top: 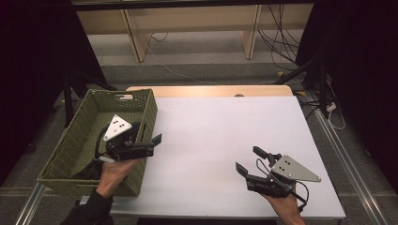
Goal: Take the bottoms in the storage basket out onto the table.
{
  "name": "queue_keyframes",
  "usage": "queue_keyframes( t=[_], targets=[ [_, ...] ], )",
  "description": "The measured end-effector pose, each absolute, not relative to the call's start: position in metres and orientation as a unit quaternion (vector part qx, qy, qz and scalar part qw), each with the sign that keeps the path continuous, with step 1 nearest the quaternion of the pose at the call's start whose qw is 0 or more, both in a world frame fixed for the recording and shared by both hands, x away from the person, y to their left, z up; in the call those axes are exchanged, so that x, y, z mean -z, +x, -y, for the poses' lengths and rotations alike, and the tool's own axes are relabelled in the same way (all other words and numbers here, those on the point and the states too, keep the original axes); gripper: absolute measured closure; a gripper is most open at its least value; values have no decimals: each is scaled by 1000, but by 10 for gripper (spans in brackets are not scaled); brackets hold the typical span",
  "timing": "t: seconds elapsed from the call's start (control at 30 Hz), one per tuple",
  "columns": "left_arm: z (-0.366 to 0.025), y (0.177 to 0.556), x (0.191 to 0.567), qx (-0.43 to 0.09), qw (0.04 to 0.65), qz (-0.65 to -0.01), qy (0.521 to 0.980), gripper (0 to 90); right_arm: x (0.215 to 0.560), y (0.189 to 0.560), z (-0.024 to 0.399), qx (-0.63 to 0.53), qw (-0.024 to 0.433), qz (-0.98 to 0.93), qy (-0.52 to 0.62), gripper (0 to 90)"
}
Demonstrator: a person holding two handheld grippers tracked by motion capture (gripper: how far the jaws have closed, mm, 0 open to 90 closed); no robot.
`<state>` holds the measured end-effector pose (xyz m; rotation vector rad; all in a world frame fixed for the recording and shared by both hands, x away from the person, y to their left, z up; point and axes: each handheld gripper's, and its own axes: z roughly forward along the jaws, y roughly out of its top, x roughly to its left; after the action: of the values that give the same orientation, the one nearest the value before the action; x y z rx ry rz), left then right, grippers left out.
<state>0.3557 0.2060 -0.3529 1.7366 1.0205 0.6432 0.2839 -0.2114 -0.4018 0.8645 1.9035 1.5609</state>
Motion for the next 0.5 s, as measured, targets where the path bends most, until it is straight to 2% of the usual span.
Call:
queue_keyframes(
  t=[0.1, 0.27, 0.5],
  targets=[
    [-220, 360, 348, -285, 468, -431, 717, 50, 402, 284, 211, -582, 261, -703, 316, 249],
    [-241, 364, 345, -275, 464, -455, 708, 52, 402, 284, 210, -581, 260, -705, 313, 248],
    [-249, 369, 351, -269, 436, -480, 712, 66, 402, 284, 210, -580, 260, -706, 313, 248]
  ],
)
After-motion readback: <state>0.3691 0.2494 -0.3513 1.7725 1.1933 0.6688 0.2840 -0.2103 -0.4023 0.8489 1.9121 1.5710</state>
